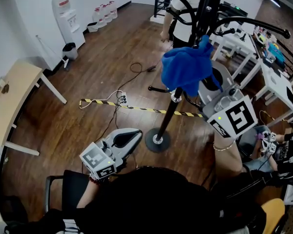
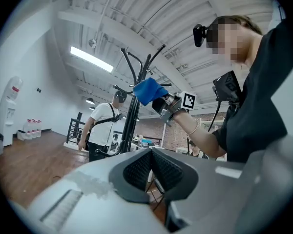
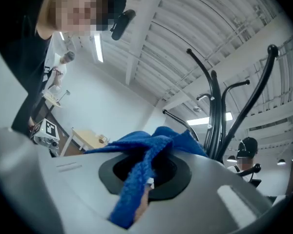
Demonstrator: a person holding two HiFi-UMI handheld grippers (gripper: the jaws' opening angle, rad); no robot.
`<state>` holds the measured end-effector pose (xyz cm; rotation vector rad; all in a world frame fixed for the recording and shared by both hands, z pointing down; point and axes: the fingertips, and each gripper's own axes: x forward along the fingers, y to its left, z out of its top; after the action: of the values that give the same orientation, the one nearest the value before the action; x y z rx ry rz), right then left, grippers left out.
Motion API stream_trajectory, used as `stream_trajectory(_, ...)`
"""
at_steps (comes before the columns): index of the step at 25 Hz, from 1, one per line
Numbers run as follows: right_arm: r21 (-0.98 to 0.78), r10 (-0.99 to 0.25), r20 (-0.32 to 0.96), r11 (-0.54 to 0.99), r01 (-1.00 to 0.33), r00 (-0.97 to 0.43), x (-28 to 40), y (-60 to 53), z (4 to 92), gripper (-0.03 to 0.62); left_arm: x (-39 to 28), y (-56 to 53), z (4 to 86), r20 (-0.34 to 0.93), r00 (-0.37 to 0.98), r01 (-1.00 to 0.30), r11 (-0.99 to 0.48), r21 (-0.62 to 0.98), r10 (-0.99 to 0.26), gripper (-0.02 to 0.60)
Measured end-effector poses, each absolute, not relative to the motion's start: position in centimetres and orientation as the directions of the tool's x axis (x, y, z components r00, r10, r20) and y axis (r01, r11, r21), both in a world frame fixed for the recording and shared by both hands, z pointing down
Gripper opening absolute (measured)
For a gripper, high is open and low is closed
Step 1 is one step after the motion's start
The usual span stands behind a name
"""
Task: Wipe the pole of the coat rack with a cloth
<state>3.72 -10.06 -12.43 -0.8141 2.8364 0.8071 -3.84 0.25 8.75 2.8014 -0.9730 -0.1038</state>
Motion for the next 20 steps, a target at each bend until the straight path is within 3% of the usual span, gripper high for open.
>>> stream_trajectory(8,0.192,-0.598,-0.285,0.73,-0.656,-0.749,6.3,-15.6,-11.2,0.02,-4.8,0.4,8.4,-0.012,0.784,-0.609,-0.772,0.181,-0.621,0.005)
stream_trajectory(14,0.251,-0.684,-0.256,0.635,-0.73,-0.683,7.9,-18.6,-10.8,0.02,-4.6,0.6,8.8,-0.006,0.782,-0.612,-0.769,0.187,-0.624,0.005)
stream_trajectory(20,0.433,-0.745,-0.183,0.525,-0.733,-0.642,7.6,-19.1,-9.0,0.02,-5.2,0.9,9.6,-0.005,0.775,-0.619,-0.76,0.199,-0.632,0.005)
